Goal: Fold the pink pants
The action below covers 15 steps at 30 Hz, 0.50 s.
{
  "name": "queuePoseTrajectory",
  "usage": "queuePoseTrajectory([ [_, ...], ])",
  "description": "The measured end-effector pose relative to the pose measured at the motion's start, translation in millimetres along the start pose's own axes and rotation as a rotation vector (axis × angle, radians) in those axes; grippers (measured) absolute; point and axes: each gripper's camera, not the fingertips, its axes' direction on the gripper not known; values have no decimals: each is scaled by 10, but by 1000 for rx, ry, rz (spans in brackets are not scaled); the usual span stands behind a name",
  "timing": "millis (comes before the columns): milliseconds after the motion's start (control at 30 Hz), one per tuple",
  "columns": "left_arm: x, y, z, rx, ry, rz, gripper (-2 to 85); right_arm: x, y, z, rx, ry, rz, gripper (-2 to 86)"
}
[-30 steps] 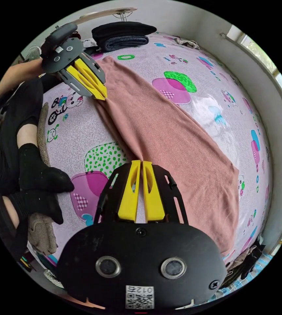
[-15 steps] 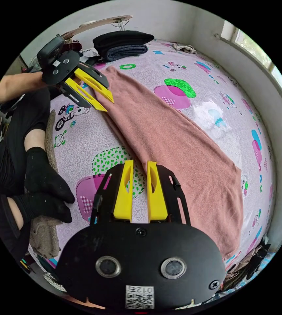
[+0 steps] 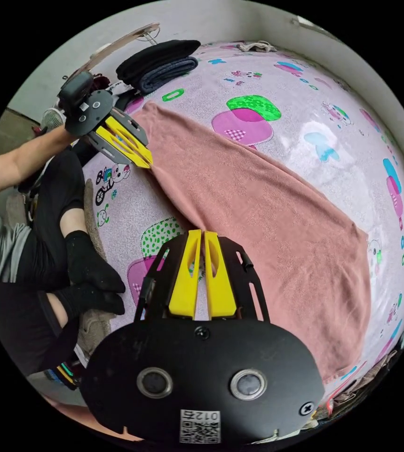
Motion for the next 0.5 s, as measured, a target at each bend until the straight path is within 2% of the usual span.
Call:
queuePoseTrajectory([
  [100,-199,14,118,-30,89,-36,12,342,55,196,-45,-55,71,36],
  [167,-198,31,181,-82,91,-19,14,509,132,316,-79,-100,93,58],
  [267,-172,101,25,-89,70,24,12,668,277,200,-27,-136,108,57],
  [367,-267,151,-276,21,17,-20,8,839,404,46,106,-132,136,26],
  [500,-419,-36,-290,116,-5,-159,7,1081,416,207,135,-11,201,9],
])
